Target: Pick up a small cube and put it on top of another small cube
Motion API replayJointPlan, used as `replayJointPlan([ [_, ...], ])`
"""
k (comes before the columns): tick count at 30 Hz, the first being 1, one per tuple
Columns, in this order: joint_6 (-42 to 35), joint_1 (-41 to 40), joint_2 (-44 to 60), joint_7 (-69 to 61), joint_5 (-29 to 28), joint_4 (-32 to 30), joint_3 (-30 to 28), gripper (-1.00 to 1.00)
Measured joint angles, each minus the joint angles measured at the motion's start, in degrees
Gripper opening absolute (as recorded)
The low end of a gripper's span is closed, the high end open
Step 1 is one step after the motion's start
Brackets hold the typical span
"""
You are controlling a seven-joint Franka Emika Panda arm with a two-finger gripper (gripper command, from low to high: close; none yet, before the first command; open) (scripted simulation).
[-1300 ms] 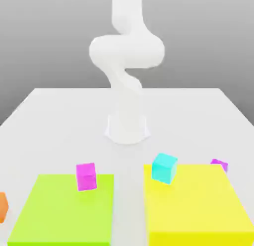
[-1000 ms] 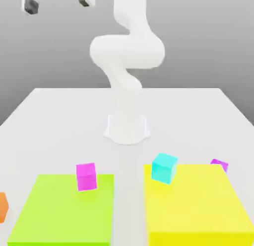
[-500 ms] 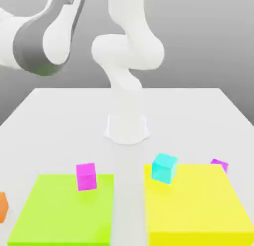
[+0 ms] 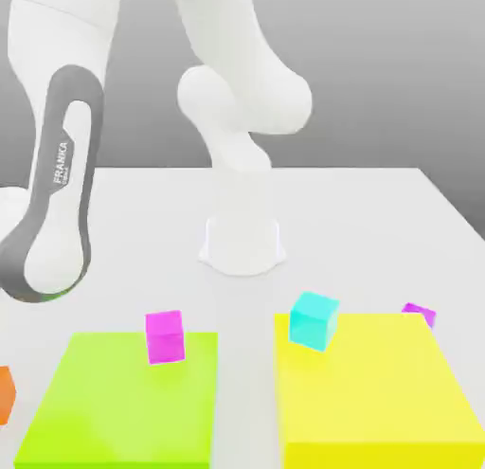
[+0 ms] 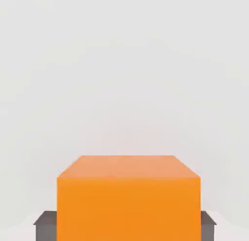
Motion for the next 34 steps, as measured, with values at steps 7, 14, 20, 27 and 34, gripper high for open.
replayJointPlan([
  [7,-7.4,3.1,-11.6,2.5,-4.6,-4.0,-2.4,-1.0],
  [14,-11.1,8.4,-26.4,1.8,-9.3,-14.6,0.7,-1.0],
  [20,-14.3,12.0,-39.0,0.8,-12.9,-23.8,3.2,-1.0],
  [27,-13.3,14.4,-46.8,-0.8,-15.1,-32.6,6.5,-1.0],
  [34,-4.6,14.7,-39.7,-1.1,-14.8,-34.2,6.5,1.0],
])
